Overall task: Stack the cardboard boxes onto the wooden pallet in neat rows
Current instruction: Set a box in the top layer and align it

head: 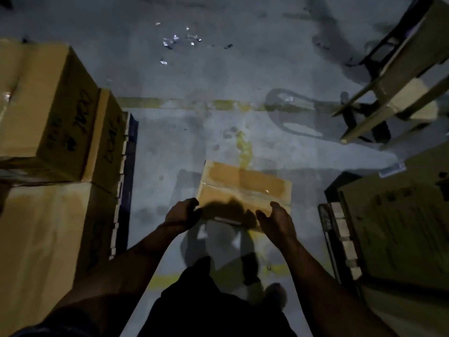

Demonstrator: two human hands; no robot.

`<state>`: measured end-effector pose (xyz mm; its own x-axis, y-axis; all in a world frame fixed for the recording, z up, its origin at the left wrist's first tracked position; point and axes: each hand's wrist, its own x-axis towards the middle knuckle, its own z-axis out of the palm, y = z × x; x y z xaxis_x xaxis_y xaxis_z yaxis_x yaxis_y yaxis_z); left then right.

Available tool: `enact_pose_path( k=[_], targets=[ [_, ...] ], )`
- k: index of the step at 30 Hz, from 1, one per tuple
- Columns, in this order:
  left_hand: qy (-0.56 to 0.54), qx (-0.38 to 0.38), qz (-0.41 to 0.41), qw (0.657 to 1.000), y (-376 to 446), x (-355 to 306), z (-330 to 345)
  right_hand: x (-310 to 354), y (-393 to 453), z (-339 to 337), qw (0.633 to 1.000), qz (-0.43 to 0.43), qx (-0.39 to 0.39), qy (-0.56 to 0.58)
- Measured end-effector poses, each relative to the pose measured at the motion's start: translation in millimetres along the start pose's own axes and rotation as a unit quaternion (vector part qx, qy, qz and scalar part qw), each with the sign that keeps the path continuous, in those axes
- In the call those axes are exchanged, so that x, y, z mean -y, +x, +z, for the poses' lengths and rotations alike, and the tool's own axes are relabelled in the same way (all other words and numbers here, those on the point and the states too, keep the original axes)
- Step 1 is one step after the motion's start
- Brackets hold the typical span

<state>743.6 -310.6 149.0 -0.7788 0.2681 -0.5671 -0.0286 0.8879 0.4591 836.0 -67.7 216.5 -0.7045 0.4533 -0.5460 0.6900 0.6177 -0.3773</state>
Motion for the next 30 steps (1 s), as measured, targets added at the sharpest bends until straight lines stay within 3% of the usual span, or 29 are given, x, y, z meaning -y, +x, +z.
enact_pose_path(
  k=[4, 9, 18, 22, 28, 30],
  targets=[
    [-0.013, 0.018, -0.051, 0.998, 9, -32, 13, -12, 47, -29, 0.997, -0.059, 0.045, -0.015],
    [-0.092, -0.037, -0.150, 0.984, 17, -84, 64, -36, 116, -68, 0.983, -0.140, 0.091, -0.079],
    [-0.284, -0.150, -0.310, 0.895, -3, -195, 130, -69, 209, -134, 0.926, -0.255, 0.170, -0.222],
    [-0.435, -0.202, -0.355, 0.803, 3, -211, 151, -55, 235, -129, 0.901, -0.287, 0.206, -0.251],
    [-0.657, -0.270, -0.385, 0.589, 54, -212, 166, -30, 269, -120, 0.915, -0.248, 0.257, -0.190],
    [-0.680, -0.275, -0.387, 0.559, 73, -212, 171, -25, 292, -115, 0.913, -0.244, 0.265, -0.190]
  ],
)
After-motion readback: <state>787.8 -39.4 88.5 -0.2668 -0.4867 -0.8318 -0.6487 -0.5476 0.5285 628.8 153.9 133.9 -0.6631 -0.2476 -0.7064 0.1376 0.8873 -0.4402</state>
